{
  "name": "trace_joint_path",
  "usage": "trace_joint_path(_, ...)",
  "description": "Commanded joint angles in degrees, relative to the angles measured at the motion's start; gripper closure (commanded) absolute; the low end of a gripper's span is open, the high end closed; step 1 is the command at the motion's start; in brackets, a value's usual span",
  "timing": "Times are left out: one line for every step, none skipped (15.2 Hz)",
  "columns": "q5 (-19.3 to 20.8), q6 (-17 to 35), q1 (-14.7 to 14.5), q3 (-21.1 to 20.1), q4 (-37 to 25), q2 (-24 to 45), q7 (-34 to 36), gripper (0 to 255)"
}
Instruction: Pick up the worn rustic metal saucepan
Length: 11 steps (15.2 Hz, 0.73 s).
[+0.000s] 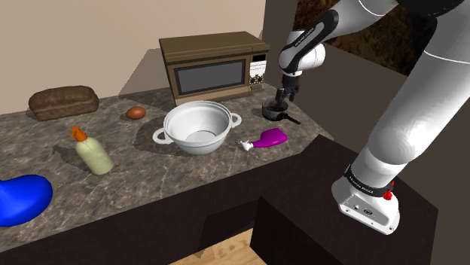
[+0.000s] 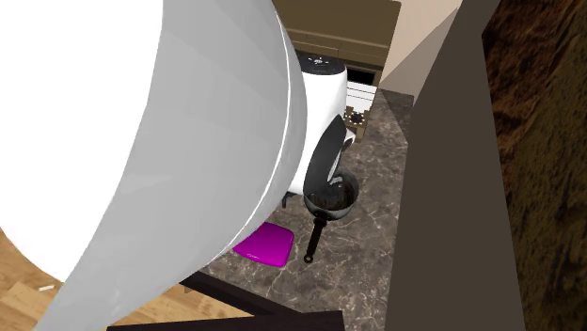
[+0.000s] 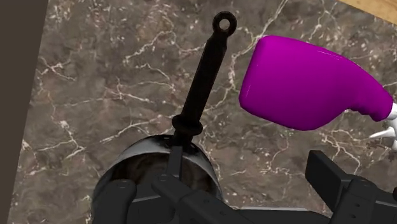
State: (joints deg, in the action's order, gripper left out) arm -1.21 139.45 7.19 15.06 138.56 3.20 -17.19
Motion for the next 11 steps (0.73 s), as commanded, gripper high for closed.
trace_joint_path(-1.9, 2.2, 0.9, 0.5, -1.8, 4.6, -1.7, 0)
trace_joint_path(-2.9, 3.1, 1.4, 0.6, -2.9, 6.9, -2.5, 0)
trace_joint_path(-3.9, 4.0, 1.9, 0.5, -4.0, 9.1, -3.2, 0)
trace_joint_path(-4.9, 4.8, 2.5, 0.5, -5.1, 11.4, -4.0, 0)
trace_joint_path(-5.7, 5.4, 3.1, 0.3, -6.1, 13.2, -4.5, 0)
trace_joint_path(-6.0, 6.0, 3.2, 0.1, -6.1, 13.9, -4.8, 0)
trace_joint_path(-6.4, 6.7, 3.4, -0.1, -6.2, 14.6, -5.0, 0)
trace_joint_path(-6.7, 7.3, 3.5, -0.3, -6.2, 15.4, -5.3, 0)
trace_joint_path(-7.1, 8.0, 3.7, -0.5, -6.3, 16.1, -5.5, 0)
trace_joint_path(-7.4, 8.6, 3.8, -0.7, -6.4, 16.8, -5.7, 0)
trace_joint_path(-7.8, 9.3, 4.0, -1.0, -6.4, 17.6, -6.0, 0)
